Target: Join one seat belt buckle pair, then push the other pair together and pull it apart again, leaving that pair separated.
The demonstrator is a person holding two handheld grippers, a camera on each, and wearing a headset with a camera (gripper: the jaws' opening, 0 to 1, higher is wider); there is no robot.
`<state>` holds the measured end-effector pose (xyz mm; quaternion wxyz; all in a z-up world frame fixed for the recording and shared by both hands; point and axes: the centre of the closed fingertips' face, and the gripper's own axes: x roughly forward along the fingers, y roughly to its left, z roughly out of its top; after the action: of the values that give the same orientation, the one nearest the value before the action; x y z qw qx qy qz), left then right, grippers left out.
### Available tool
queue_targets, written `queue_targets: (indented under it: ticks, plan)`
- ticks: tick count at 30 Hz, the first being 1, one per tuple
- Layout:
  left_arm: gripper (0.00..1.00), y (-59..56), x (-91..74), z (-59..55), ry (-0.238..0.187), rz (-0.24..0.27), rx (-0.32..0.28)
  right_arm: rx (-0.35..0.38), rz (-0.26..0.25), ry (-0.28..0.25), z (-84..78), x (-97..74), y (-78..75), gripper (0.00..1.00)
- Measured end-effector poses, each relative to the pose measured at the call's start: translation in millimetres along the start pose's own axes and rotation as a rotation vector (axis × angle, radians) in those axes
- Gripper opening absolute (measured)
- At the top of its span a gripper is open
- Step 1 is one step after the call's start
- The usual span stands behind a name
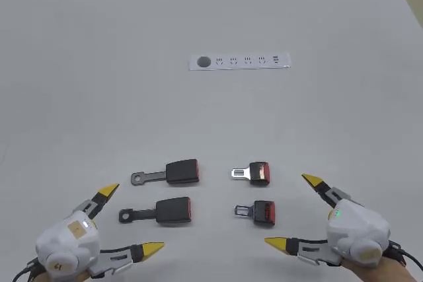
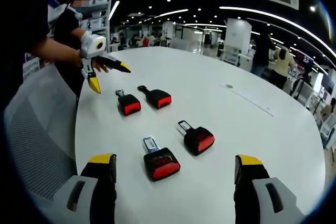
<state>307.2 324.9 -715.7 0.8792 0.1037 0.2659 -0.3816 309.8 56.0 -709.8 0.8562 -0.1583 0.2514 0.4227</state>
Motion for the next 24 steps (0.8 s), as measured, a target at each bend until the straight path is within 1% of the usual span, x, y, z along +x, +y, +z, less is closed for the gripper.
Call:
queue_targets:
  ticks: [6, 10, 14, 18, 20, 24]
  plan:
    - [0.95, -3.2, 2.0, 0.6, 0.012, -0.016, 0.016, -0.013, 0.011, 0.008, -1.1, 0.6, 1.4, 0.92]
    - [0.93, -5.7, 4.5, 1.6, 0.021, -0.031, 0.032, -0.034, 0.024, 0.021, -4.2, 1.8, 3.1, 0.88]
    - [0.87, -10.6, 8.3, -0.1, 0.048, -0.062, 0.063, -0.06, 0.038, 0.033, -5.6, 2.4, 4.8, 0.83]
    - [0.84, -16.6, 12.9, -3.4, 0.086, -0.108, 0.096, -0.082, 0.059, 0.046, -7.1, 4.8, 7.2, 0.77]
    - [0.8, -18.4, 15.1, -4.4, 0.102, -0.125, 0.116, -0.089, 0.072, 0.051, -8.0, 6.1, 8.6, 0.75]
    - [0.77, -20.9, 19.0, -7.2, 0.137, -0.159, 0.158, -0.118, 0.098, 0.071, -9.9, 9.1, 11.3, 0.7]
